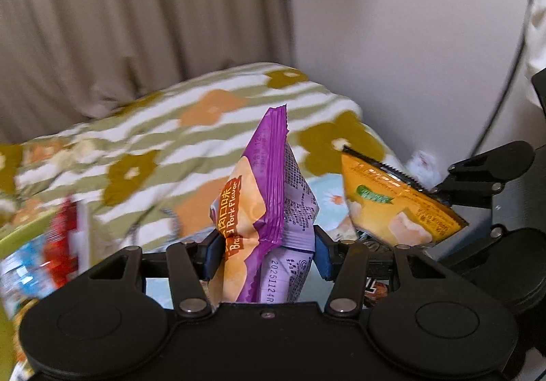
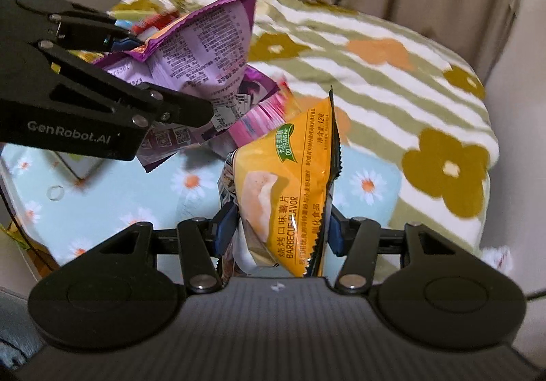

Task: Organize snacks
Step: 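Carry both bags over the box and open both tools to drop them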

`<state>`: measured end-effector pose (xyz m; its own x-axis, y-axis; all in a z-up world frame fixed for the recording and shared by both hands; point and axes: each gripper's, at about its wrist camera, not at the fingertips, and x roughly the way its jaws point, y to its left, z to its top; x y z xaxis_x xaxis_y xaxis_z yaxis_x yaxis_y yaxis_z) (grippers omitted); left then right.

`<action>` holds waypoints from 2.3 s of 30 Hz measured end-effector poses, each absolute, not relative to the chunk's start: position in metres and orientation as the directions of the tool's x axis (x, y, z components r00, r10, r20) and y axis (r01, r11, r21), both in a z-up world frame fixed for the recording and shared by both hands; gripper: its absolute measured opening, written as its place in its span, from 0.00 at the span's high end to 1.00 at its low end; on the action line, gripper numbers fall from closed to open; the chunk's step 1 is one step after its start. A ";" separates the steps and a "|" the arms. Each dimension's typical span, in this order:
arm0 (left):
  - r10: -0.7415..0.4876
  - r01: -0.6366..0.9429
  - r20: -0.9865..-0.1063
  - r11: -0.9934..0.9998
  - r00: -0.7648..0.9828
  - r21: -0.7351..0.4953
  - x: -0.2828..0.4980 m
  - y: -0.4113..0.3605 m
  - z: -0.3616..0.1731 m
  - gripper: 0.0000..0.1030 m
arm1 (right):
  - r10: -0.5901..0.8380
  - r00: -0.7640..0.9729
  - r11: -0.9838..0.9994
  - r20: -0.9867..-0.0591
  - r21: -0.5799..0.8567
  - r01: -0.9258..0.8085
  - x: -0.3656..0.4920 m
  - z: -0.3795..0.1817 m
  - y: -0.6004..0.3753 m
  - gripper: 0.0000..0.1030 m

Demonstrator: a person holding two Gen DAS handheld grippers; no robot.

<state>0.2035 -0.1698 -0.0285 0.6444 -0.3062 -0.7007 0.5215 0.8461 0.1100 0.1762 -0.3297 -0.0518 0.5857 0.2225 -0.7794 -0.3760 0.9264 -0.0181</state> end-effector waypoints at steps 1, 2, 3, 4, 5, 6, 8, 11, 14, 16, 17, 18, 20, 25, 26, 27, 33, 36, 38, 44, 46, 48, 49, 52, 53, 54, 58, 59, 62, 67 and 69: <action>-0.285 0.492 -0.693 0.863 0.662 0.115 0.200 -0.160 -0.023 0.45 | 0.241 0.586 0.919 -0.774 -0.013 -0.394 0.177 -0.045 -0.324 0.33; -0.266 0.465 -0.686 0.877 0.677 0.118 0.198 -0.151 -0.018 0.45 | 0.257 0.587 0.913 -0.768 -0.007 -0.409 0.178 -0.040 -0.318 0.33; -0.247 0.439 -0.681 0.890 0.690 0.121 0.196 -0.143 -0.013 0.45 | 0.273 0.586 0.906 -0.763 0.000 -0.423 0.179 -0.034 -0.311 0.33; -0.226 0.407 -0.673 0.905 0.704 0.122 0.193 -0.131 -0.008 0.45 | 0.287 0.584 0.900 -0.759 0.006 -0.435 0.181 -0.028 -0.304 0.33; -0.208 0.381 -0.668 0.917 0.714 0.121 0.193 -0.122 -0.004 0.45 | 0.301 0.582 0.894 -0.755 0.010 -0.448 0.183 -0.023 -0.297 0.33; -0.190 0.353 -0.662 0.928 0.725 0.120 0.192 -0.112 0.000 0.45 | 0.314 0.583 0.888 -0.750 0.014 -0.460 0.185 -0.018 -0.289 0.33; -0.149 0.295 -0.653 0.948 0.742 0.118 0.192 -0.088 0.007 0.45 | 0.345 0.585 0.872 -0.734 0.020 -0.489 0.190 -0.007 -0.270 0.33; -0.100 0.221 -0.644 0.969 0.758 0.110 0.194 -0.052 0.015 0.45 | 0.381 0.588 0.850 -0.714 0.020 -0.526 0.197 0.008 -0.237 0.33; -0.054 0.160 -0.632 0.981 0.773 0.112 0.198 -0.015 0.022 0.45 | 0.414 0.585 0.832 -0.697 0.030 -0.554 0.203 0.019 -0.199 0.33; -0.031 0.130 -0.630 0.985 0.776 0.112 0.204 0.008 0.025 0.45 | 0.425 0.590 0.827 -0.687 0.030 -0.561 0.207 0.025 -0.174 0.33; -0.021 0.117 -0.633 0.987 0.773 0.111 0.207 0.019 0.026 0.45 | 0.427 0.593 0.829 -0.683 0.034 -0.558 0.209 0.027 -0.162 0.33; -0.012 0.106 -0.638 0.988 0.770 0.110 0.211 0.032 0.026 0.45 | 0.428 0.592 0.833 -0.682 0.044 -0.552 0.212 0.030 -0.150 0.33; 0.002 0.091 -0.641 0.990 0.767 0.111 0.216 0.054 0.025 0.45 | 0.432 0.591 0.841 -0.681 0.067 -0.537 0.219 0.032 -0.127 0.33; 0.018 0.077 -0.667 0.991 0.745 0.112 0.230 0.099 0.010 0.45 | 0.418 0.590 0.865 -0.690 0.104 -0.491 0.235 0.029 -0.075 0.33; 0.020 0.080 -0.673 0.990 0.740 0.117 0.233 0.106 0.006 0.45 | 0.412 0.590 0.869 -0.694 0.105 -0.483 0.238 0.027 -0.066 0.33; 0.024 0.082 -0.678 0.989 0.734 0.123 0.236 0.113 0.002 0.44 | 0.405 0.590 0.874 -0.699 0.107 -0.474 0.241 0.025 -0.057 0.33; 0.027 0.088 -0.713 0.988 0.701 0.124 0.253 0.144 -0.026 0.08 | 0.359 0.575 0.904 -0.735 0.122 -0.409 0.256 0.005 -0.023 0.33; 0.033 0.093 -0.698 0.985 0.716 0.142 0.252 0.150 -0.031 0.00 | 0.332 0.572 0.919 -0.750 0.119 -0.377 0.256 -0.001 -0.018 0.33; 0.017 0.108 -0.708 0.985 0.706 0.131 0.251 0.152 -0.033 0.00 | 0.316 0.569 0.927 -0.759 0.119 -0.355 0.254 -0.004 -0.017 0.33; 0.018 0.114 -0.717 0.984 0.697 0.136 0.237 0.155 -0.034 0.00 | 0.295 0.558 0.943 -0.776 0.140 -0.303 0.256 -0.007 -0.018 0.32; 0.010 0.115 -0.711 0.985 0.703 0.128 0.231 0.156 -0.032 0.00 | 0.300 0.556 0.940 -0.775 0.141 -0.311 0.258 -0.006 -0.016 0.32; 0.007 0.111 -0.709 0.987 0.705 0.120 0.231 0.158 -0.031 0.00 | 0.303 0.559 0.938 -0.772 0.137 -0.319 0.260 -0.005 -0.014 0.32; 0.008 0.106 -0.709 0.987 0.705 0.117 0.231 0.158 -0.030 0.00 | 0.305 0.560 0.937 -0.770 0.139 -0.319 0.262 -0.005 -0.013 0.31; 0.008 0.100 -0.711 0.989 0.703 0.110 0.230 0.158 -0.029 0.00 | 0.320 0.555 0.933 -0.768 0.154 -0.324 0.270 -0.004 -0.011 0.30; 0.010 0.097 -0.710 0.989 0.704 0.110 0.229 0.158 -0.029 0.00 | 0.325 0.554 0.931 -0.766 0.158 -0.328 0.272 -0.004 -0.009 0.29; 0.013 0.092 -0.711 0.990 0.703 0.109 0.229 0.158 -0.029 0.00 | 0.329 0.555 0.930 -0.764 0.160 -0.331 0.274 -0.004 -0.008 0.28; 0.021 0.080 -0.724 0.991 0.690 0.104 0.230 0.158 -0.035 0.00 | 0.360 0.564 0.924 -0.743 0.199 -0.327 0.280 -0.008 -0.007 0.00; 0.021 0.082 -0.727 0.991 0.686 0.107 0.229 0.158 -0.037 0.00 | 0.363 0.573 0.924 -0.735 0.203 -0.325 0.279 -0.009 -0.008 0.00; 0.024 0.085 -0.737 0.990 0.676 0.111 0.228 0.157 -0.041 0.00 | 0.336 0.589 0.932 -0.735 0.172 -0.318 0.278 -0.012 -0.008 0.00; 0.014 0.087 -0.746 0.991 0.666 0.097 0.227 0.159 -0.045 0.00 | 0.308 0.605 0.939 -0.734 0.131 -0.319 0.273 -0.016 -0.008 0.00; 0.014 0.091 -0.745 0.991 0.667 0.100 0.227 0.158 -0.043 0.00 | 0.300 0.609 0.941 -0.734 0.125 -0.313 0.272 -0.014 -0.006 0.00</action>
<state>0.2272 0.1584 -0.0429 0.6668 0.0140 -0.7451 0.0914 0.9907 0.1004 0.2717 -0.0057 -0.0141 0.6092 0.2999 -0.7341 -0.3133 0.9415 0.1246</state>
